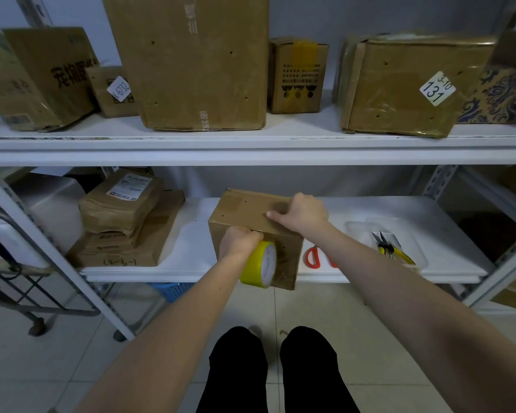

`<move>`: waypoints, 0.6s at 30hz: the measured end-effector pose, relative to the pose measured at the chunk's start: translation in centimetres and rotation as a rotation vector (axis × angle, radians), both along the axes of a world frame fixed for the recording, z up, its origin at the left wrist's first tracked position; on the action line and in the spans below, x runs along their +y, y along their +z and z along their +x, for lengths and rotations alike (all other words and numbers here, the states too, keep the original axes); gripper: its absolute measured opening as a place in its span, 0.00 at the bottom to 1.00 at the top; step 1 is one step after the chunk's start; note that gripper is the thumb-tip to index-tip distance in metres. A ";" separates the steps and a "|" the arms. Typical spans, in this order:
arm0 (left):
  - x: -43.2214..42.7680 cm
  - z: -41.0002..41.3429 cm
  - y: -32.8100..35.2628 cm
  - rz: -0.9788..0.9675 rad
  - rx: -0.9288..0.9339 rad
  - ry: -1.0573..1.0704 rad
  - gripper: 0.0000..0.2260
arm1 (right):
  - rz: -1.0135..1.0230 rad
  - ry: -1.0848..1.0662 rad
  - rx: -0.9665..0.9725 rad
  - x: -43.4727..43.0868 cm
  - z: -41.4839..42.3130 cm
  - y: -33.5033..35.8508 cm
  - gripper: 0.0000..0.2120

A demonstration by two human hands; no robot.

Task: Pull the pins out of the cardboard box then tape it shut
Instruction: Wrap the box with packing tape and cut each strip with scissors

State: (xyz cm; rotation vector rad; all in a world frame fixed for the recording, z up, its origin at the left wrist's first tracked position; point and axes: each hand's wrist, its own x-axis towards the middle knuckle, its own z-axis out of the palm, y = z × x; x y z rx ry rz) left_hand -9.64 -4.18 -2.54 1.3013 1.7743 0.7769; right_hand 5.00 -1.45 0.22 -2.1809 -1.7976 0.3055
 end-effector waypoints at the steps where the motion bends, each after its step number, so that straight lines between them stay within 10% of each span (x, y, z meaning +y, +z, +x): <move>1: 0.0 0.0 0.0 0.000 0.000 -0.002 0.11 | -0.011 -0.004 -0.018 0.0 -0.2 -0.1 0.26; 9: 0.0 0.6 -0.4 0.006 -0.011 -0.013 0.11 | -0.124 0.126 0.247 0.5 2.3 1.0 0.07; 18: -0.1 0.2 -1.1 -0.016 -0.061 -0.019 0.13 | 0.206 0.467 -0.021 -2.2 0.4 -1.1 0.10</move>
